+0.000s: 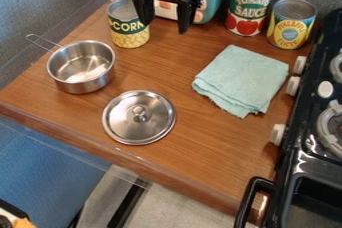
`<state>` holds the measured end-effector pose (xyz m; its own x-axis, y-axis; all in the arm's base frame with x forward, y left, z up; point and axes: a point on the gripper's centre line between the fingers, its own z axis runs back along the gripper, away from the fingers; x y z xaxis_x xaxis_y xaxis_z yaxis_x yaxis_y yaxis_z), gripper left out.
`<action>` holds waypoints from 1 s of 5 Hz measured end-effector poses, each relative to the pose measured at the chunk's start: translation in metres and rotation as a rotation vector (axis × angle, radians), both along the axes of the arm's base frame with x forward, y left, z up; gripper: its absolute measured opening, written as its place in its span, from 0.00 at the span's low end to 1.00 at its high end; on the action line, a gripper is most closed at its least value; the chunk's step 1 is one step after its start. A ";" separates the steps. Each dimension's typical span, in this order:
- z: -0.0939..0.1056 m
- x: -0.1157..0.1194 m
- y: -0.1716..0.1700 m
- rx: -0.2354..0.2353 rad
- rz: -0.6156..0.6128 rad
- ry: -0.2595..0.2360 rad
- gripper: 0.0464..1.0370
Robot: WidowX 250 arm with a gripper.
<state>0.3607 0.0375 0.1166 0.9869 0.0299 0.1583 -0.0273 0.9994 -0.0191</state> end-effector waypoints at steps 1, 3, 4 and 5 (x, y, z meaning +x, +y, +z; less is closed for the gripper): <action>-0.011 -0.003 0.000 -0.005 0.009 0.034 0.96; -0.014 -0.053 0.002 0.038 0.041 0.033 0.96; -0.028 -0.081 0.003 0.067 0.028 0.060 0.96; -0.052 -0.091 0.005 0.068 0.019 0.096 0.96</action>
<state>0.2693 0.0427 0.0644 0.9970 0.0411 0.0654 -0.0446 0.9976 0.0522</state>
